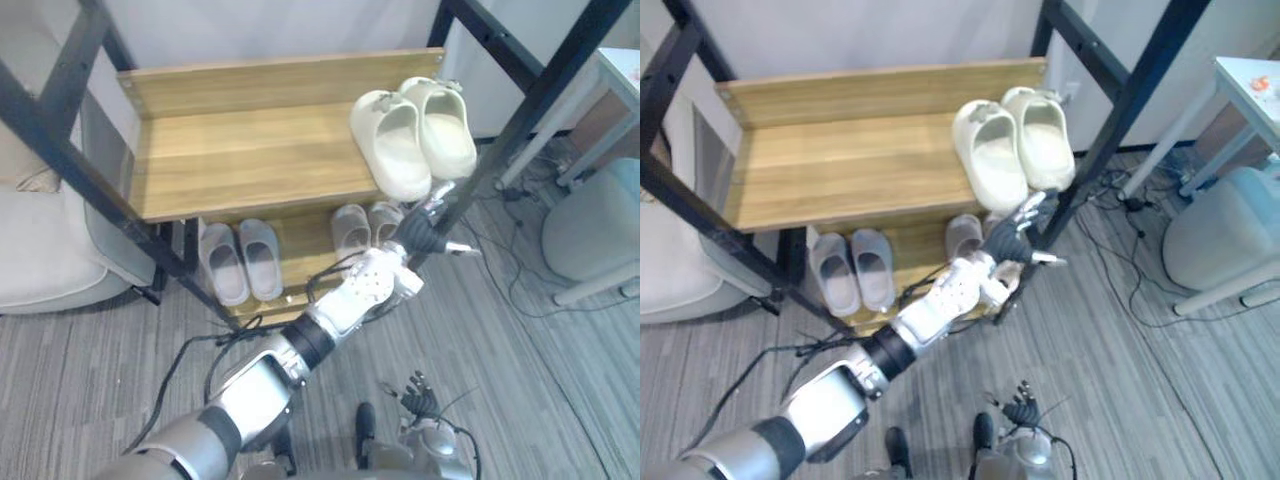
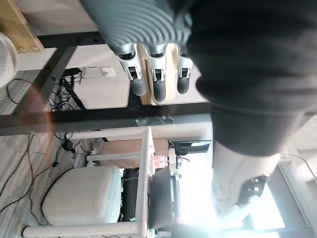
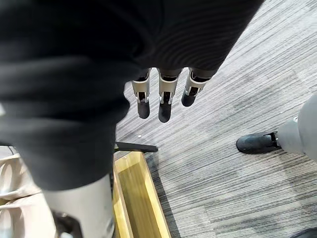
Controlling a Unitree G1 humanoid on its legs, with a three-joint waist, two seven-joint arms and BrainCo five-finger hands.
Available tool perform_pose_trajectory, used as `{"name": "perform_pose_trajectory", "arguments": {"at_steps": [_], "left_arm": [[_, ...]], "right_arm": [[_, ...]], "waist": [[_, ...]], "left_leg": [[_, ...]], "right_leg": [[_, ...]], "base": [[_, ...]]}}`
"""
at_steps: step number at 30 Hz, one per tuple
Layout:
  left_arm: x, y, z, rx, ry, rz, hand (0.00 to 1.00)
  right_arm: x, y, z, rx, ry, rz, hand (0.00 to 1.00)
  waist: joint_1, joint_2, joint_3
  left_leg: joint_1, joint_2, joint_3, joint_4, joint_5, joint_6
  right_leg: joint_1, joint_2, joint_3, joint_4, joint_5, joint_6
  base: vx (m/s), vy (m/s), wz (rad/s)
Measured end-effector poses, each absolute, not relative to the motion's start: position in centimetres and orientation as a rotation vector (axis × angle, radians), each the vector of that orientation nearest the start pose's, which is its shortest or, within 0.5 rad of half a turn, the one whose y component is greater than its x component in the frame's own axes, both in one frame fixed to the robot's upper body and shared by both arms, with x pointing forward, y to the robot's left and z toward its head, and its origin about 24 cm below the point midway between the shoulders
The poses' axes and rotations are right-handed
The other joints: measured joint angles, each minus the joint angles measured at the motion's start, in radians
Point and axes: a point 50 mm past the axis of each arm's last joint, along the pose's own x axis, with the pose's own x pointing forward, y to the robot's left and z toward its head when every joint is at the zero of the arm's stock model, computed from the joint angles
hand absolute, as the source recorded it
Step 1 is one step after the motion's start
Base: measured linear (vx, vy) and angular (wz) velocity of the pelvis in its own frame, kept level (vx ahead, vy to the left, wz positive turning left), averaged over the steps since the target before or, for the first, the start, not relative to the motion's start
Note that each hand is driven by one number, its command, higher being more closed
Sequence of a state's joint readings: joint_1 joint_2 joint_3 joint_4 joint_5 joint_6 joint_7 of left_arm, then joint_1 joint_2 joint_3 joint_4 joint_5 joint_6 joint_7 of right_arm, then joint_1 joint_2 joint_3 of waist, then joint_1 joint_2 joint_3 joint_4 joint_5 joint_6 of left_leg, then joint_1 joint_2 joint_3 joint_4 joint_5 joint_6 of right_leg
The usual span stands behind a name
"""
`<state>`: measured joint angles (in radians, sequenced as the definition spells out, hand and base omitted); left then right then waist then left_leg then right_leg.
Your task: Organize the slippers on the shoe rack
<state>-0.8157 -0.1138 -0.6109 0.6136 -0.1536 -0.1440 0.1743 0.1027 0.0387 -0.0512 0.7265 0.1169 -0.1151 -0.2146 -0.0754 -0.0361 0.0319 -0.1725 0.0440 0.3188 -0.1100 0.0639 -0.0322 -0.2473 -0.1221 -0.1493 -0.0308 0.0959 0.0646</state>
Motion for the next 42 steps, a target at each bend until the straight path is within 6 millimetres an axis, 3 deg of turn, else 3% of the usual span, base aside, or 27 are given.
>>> {"name": "perform_pose_trajectory", "arguments": {"at_steps": [14,42], "left_arm": [[33.3,-5.1,15.4,0.195,-0.344,-0.548,0.00],[34.1,-4.0,15.3,0.188,-0.327,-0.478,0.00]], "right_arm": [[16.1,-16.6,-11.9,0.096,0.707,-0.346,0.00],[16.1,-16.6,-11.8,0.061,0.704,-0.331,0.00]], "waist": [[-0.019,-0.001,0.000],[-0.034,-0.001,0.000]], "left_leg": [[-0.032,-0.002,0.022,0.000,0.000,0.003],[-0.047,-0.002,0.015,0.000,0.003,0.007]], "right_leg": [[-0.045,0.001,0.027,0.000,0.013,0.001],[-0.063,0.003,0.041,0.002,0.031,-0.002]], "base": [[0.02,0.005,-0.05],[0.01,0.004,-0.01]]}}
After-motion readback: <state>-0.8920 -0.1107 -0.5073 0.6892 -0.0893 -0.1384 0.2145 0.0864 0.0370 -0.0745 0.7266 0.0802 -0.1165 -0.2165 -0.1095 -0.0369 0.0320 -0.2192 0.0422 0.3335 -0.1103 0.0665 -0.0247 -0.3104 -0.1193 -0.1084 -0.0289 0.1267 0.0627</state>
